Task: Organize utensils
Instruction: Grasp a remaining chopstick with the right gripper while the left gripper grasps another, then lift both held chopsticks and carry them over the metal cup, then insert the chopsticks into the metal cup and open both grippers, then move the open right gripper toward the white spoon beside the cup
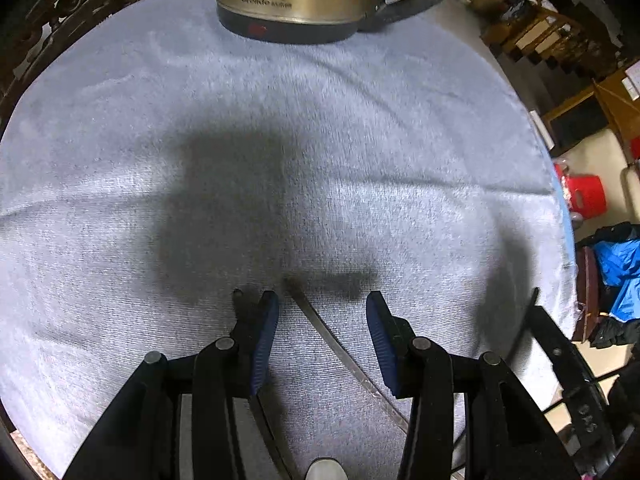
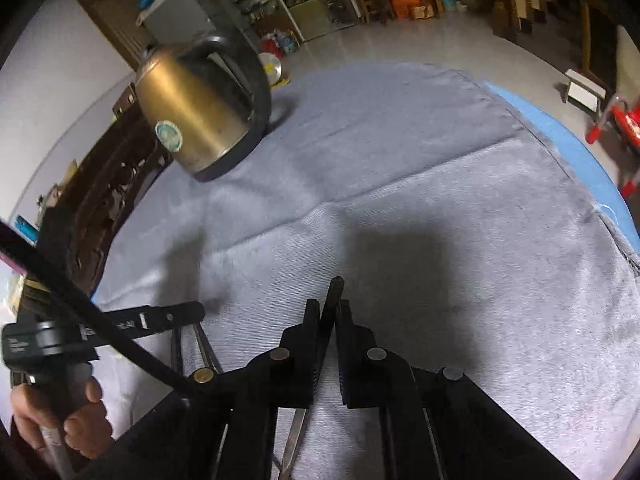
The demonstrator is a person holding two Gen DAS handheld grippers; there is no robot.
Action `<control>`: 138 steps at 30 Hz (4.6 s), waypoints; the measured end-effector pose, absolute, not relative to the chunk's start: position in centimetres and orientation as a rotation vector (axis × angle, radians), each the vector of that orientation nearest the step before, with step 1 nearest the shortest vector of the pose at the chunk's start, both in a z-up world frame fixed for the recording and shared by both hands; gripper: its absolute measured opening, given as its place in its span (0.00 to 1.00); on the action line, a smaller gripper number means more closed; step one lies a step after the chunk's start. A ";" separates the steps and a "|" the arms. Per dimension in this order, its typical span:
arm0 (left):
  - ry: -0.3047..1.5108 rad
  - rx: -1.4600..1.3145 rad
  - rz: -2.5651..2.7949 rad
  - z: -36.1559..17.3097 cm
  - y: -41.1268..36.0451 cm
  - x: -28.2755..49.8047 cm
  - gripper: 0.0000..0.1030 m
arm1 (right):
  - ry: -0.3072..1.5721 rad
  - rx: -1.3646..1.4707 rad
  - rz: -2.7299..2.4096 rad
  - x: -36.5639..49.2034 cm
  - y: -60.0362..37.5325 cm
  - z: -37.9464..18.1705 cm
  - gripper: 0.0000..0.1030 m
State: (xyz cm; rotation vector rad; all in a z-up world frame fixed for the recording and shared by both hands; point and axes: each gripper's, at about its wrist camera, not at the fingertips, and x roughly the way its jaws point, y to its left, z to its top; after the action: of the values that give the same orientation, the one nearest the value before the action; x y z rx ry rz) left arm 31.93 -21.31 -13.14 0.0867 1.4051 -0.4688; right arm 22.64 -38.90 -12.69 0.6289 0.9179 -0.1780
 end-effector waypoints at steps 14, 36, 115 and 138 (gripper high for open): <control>1.277 0.186 -0.491 -12.8 -23.9 31.4 0.11 | 0.869 0.705 -0.143 19.8 -40.1 -13.2 0.08; 0.753 0.076 -0.660 4.4 -14.6 21.2 0.05 | 0.534 0.487 -0.090 11.2 -33.5 -1.7 0.07; 0.685 0.146 -0.723 11.0 -2.5 -0.4 0.05 | 0.398 0.302 0.101 -3.1 -17.9 4.7 0.07; 0.510 0.259 -0.332 9.4 -2.5 -5.5 0.76 | 0.423 0.477 -0.015 -5.7 -22.5 2.2 0.35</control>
State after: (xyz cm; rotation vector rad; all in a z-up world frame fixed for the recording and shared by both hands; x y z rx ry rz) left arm -5.47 -2.54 9.44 0.2589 0.5097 -0.3321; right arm -5.72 -22.46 2.17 0.4772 0.4227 -0.0148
